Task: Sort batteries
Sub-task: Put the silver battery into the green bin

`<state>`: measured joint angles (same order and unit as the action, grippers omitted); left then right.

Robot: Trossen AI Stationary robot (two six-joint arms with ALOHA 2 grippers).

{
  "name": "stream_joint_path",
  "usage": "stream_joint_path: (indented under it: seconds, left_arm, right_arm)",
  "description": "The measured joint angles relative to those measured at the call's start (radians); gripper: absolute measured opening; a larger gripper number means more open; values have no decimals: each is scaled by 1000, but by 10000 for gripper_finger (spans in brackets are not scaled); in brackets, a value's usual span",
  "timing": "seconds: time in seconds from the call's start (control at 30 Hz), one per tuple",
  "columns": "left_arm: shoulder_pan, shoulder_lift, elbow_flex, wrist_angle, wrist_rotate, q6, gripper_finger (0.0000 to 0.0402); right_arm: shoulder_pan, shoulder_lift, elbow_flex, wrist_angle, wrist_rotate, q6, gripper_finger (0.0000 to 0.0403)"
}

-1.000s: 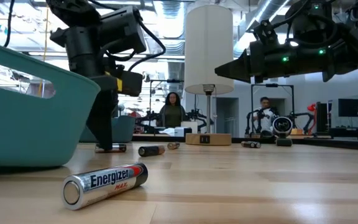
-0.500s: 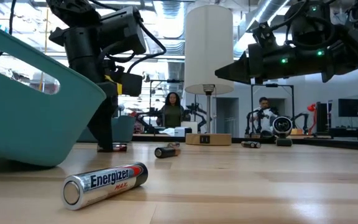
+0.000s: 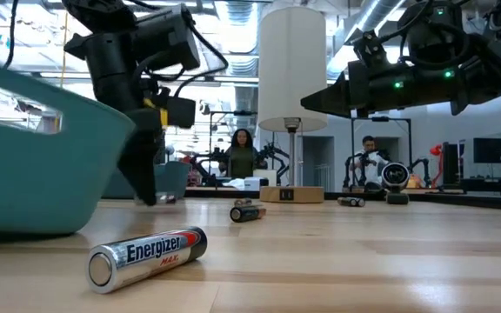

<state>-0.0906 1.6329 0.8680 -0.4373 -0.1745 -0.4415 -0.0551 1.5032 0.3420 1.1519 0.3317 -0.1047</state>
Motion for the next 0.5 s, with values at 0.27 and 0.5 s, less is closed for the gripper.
stream_joint_path:
  seconds: [0.27,0.5]
  left_arm:
    - [-7,-97,0,6,-40,41,41]
    - [-99,-302,2,7,-25,147,41]
  right_arm:
    - [0,0,0,-1,0,0,155]
    - [-7,0,0,-1,0,1,155]
